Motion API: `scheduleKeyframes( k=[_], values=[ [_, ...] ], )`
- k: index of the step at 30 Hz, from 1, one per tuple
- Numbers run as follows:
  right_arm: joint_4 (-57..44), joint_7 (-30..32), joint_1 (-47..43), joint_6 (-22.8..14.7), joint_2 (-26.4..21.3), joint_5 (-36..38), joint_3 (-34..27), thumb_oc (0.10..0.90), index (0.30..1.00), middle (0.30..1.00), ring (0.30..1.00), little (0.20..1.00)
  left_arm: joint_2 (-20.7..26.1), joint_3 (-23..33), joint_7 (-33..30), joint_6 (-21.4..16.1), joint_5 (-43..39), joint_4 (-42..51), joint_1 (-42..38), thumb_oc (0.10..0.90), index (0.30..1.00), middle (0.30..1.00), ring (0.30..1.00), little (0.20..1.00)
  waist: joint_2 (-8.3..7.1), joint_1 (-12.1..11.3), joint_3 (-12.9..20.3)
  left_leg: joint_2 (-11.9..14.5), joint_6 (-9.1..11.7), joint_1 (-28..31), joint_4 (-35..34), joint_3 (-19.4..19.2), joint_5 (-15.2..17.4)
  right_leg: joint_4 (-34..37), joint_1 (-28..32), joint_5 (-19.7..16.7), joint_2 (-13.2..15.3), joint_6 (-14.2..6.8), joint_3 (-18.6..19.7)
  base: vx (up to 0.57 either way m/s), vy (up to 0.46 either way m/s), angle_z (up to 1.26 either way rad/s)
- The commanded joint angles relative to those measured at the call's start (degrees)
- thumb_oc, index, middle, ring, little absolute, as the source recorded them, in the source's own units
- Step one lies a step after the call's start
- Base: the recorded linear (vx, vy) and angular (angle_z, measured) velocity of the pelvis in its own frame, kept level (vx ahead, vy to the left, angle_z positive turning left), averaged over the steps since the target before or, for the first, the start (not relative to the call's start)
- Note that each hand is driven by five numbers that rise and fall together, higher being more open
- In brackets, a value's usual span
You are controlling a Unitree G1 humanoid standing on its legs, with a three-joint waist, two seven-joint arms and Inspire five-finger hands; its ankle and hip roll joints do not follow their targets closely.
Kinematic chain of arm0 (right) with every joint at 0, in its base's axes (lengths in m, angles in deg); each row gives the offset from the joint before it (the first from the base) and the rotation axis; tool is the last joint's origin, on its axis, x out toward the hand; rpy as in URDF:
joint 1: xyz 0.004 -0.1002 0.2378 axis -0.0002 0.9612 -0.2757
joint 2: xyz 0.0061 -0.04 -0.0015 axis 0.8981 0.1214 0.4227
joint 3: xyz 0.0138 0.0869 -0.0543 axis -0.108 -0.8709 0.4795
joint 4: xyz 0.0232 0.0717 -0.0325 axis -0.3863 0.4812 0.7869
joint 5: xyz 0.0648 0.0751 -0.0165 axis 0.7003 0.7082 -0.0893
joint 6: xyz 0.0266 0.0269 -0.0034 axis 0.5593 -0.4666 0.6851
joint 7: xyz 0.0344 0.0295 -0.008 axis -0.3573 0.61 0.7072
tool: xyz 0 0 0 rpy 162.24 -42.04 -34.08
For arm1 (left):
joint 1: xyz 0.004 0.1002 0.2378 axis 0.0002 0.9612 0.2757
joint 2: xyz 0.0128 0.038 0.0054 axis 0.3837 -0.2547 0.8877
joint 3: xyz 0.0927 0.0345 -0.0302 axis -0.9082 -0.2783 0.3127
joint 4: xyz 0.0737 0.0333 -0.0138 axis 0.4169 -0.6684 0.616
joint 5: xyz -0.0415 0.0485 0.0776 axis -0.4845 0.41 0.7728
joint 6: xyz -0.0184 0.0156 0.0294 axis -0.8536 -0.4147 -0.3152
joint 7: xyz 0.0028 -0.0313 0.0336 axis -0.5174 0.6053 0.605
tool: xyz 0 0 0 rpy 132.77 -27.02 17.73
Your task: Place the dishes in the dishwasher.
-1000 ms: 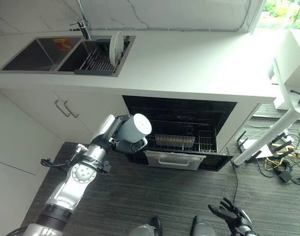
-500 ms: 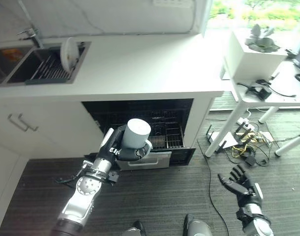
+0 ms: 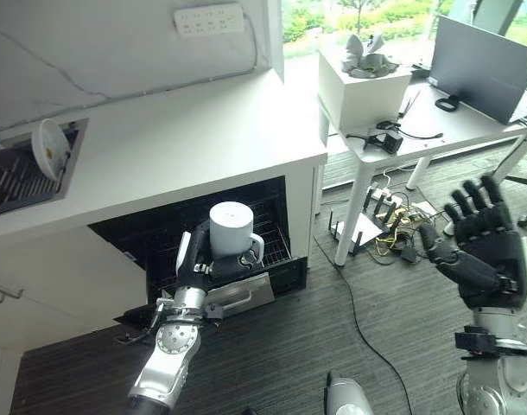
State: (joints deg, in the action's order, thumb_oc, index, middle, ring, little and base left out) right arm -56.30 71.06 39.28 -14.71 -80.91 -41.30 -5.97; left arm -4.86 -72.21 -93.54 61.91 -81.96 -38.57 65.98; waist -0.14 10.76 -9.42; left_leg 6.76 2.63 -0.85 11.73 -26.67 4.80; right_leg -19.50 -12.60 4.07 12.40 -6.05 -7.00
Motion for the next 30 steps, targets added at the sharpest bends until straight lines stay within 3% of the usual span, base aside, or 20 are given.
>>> scheduleKeyframes(
  k=[1,5,14,30],
  values=[
    [-7.0,-7.5,-6.9,0.5,-2.7,1.1,1.6,0.8,0.9,0.9,0.9,0.9,3.6,-0.2,-7.5,-9.6,8.9,4.6,-7.8,0.4,0.3,0.3,0.3,0.3,-2.4,-1.5,2.3,-1.5,-2.5,1.3,5.5,5.9,12.6,2.3,3.7,3.0,1.7,-6.1,-0.8,-0.01,0.005,-0.11],
    [-8.5,-7.3,-10.8,4.6,-3.5,0.3,7.3,0.8,0.9,0.9,0.9,0.9,4.1,-2.4,-11.2,-10.6,15.0,3.8,-8.8,0.4,0.3,0.3,0.3,0.3,-2.66,-2.9,2.7,-1.7,-2.4,1.7,5.5,6.1,12.7,2.3,3.9,3.0,2.1,-6.1,-1.1,-0.01,0.0,-0.1],
    [-7.0,-4.9,-16.0,8.0,-3.3,-1.2,14.7,0.8,0.9,0.9,0.9,0.9,4.4,-6.3,-13.0,-11.6,19.7,5.2,-9.7,0.4,0.3,0.3,0.3,0.3,-3.14,-6.1,3.4,-2.2,-2.3,1.2,5.5,8.6,12.4,2.3,5.1,3.3,2.5,-5.7,-2.9,0.0,-0.002,0.08],
    [-3.6,-4.7,-22.5,14.1,-3.9,-2.0,20.2,0.8,0.9,0.9,0.9,0.9,4.1,-8.5,-14.7,-13.7,21.6,5.2,-8.7,0.4,0.3,0.3,0.3,0.3,-3.31,-11.1,3.8,-1.5,-1.3,-0.4,5.5,12.7,11.3,2.3,8.5,5.5,2.6,-4.4,-7.1,0.02,-0.033,0.25]
  ],
)
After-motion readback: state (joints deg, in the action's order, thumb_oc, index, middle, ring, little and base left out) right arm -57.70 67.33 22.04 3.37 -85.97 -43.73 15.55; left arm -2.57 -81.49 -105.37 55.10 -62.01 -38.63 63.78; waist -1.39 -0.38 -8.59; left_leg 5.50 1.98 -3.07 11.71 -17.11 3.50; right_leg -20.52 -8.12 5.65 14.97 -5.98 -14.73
